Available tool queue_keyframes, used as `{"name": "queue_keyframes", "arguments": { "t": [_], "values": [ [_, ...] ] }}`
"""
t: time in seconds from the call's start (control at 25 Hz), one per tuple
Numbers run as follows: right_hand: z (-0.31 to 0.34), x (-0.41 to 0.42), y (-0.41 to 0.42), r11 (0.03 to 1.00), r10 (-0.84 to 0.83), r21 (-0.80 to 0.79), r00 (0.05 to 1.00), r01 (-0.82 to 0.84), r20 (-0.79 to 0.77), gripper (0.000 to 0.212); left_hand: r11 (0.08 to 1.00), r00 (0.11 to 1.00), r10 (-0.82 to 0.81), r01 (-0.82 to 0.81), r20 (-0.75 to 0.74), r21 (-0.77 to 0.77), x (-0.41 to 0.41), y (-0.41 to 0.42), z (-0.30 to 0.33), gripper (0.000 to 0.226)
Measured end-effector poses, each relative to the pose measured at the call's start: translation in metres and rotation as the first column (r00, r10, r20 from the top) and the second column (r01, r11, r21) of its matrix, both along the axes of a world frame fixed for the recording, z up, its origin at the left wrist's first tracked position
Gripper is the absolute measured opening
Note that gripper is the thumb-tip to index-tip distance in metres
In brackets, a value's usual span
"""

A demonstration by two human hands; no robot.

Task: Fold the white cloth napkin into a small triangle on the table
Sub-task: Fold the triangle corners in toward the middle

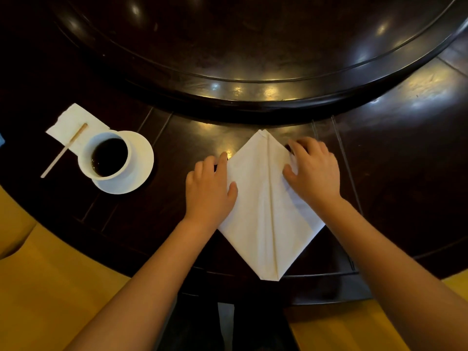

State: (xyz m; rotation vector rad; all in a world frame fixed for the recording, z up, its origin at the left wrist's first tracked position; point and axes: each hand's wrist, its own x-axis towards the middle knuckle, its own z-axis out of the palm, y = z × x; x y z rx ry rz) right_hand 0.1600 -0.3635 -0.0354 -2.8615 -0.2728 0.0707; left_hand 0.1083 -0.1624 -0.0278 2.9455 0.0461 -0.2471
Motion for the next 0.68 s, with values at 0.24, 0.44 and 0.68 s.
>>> {"name": "queue_keyframes", "arguments": {
  "t": [0.24,0.44,0.68],
  "values": [
    [0.013,-0.009,0.007,0.981,-0.182,-0.099,0.967,0.166,-0.178,0.037,0.994,0.989,0.099,-0.103,-0.107,-0.033,0.030,-0.017,0.008,0.039],
    [0.017,-0.003,0.008,0.970,-0.242,-0.041,0.933,0.240,-0.265,0.028,0.989,0.979,0.093,-0.112,-0.180,-0.098,0.034,-0.015,0.011,0.031],
    [0.025,0.002,0.000,0.943,-0.258,0.087,0.868,0.323,-0.425,0.025,0.911,0.955,0.081,-0.187,-0.287,-0.367,0.037,0.001,0.017,0.007]
  ]
}}
